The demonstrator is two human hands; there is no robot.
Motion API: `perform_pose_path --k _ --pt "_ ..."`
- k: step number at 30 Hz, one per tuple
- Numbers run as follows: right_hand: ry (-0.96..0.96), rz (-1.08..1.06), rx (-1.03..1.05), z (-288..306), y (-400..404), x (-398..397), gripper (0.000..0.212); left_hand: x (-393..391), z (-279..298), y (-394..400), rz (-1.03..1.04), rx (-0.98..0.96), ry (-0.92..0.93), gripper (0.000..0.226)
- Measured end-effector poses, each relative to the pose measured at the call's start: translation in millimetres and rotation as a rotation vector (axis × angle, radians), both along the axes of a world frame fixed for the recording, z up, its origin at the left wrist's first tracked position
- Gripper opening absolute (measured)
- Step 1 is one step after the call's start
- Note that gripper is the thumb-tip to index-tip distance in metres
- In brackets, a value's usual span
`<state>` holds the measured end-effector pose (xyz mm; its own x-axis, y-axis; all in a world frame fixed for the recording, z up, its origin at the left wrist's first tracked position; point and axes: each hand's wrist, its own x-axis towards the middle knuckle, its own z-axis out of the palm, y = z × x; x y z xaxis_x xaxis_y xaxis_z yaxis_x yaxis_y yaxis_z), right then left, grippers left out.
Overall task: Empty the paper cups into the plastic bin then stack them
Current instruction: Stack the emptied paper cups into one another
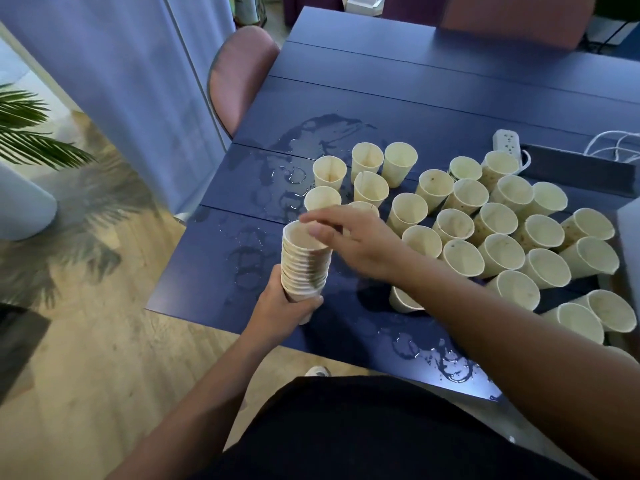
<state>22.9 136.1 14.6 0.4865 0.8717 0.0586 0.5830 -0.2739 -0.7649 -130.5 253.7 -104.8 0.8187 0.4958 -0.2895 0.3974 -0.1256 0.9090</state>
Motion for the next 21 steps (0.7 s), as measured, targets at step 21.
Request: perform_pose_path --k 21 --pt "-0.442 -0.207 -0.335 -54 78 53 0.026 -30 -10 20 0.019 0.016 0.080 0.057"
